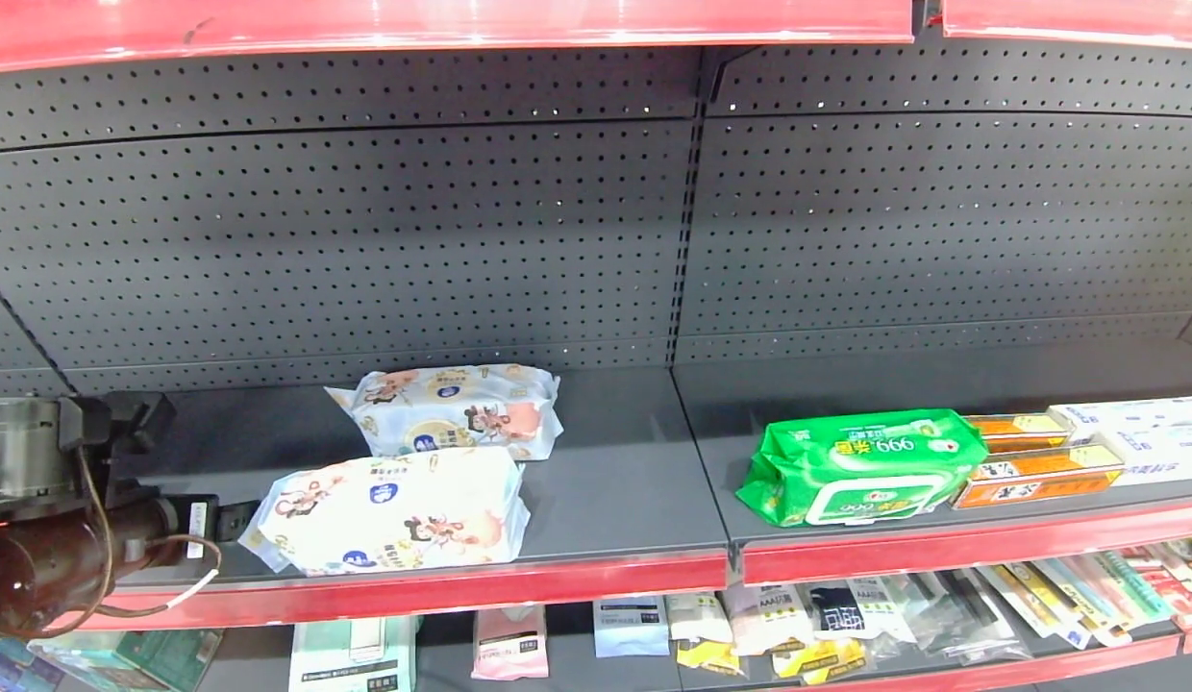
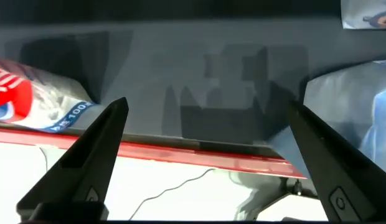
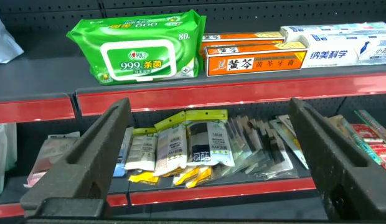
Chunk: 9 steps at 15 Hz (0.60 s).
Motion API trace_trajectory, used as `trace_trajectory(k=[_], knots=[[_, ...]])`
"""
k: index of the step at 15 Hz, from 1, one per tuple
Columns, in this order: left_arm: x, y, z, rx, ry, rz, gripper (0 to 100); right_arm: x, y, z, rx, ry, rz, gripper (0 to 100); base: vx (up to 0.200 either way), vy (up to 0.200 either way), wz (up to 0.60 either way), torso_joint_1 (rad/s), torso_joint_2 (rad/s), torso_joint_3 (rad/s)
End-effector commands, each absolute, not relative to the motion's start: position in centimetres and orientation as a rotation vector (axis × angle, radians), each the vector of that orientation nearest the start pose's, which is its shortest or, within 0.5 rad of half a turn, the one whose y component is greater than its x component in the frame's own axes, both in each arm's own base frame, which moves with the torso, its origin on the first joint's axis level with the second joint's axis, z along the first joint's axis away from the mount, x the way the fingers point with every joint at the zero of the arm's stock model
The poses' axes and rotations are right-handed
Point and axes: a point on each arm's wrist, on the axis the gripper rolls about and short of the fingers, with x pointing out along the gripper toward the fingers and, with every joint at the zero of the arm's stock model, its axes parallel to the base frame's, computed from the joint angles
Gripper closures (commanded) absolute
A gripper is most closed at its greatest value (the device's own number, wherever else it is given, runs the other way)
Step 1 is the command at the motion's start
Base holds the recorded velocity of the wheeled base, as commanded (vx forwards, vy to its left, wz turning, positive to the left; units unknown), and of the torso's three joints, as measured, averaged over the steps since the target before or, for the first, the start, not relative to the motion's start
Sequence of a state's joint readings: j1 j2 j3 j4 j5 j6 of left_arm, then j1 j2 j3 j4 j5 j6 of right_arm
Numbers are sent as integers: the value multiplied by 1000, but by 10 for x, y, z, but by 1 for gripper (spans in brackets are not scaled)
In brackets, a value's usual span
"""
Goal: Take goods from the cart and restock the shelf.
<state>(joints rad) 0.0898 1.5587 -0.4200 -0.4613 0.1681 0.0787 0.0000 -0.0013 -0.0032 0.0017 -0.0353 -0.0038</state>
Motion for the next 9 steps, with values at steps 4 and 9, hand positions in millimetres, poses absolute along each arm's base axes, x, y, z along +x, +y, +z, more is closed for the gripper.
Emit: trace_trajectory(k=[4,9], knots=[[221,17,106,119,700,190,0,-23,-1,76,-5,-1,-35,0,0,0,0,0,0,0],[224,14,108,123,688,177,0,-23,-1,76,-5,-1,-35,0,0,0,0,0,0,0]])
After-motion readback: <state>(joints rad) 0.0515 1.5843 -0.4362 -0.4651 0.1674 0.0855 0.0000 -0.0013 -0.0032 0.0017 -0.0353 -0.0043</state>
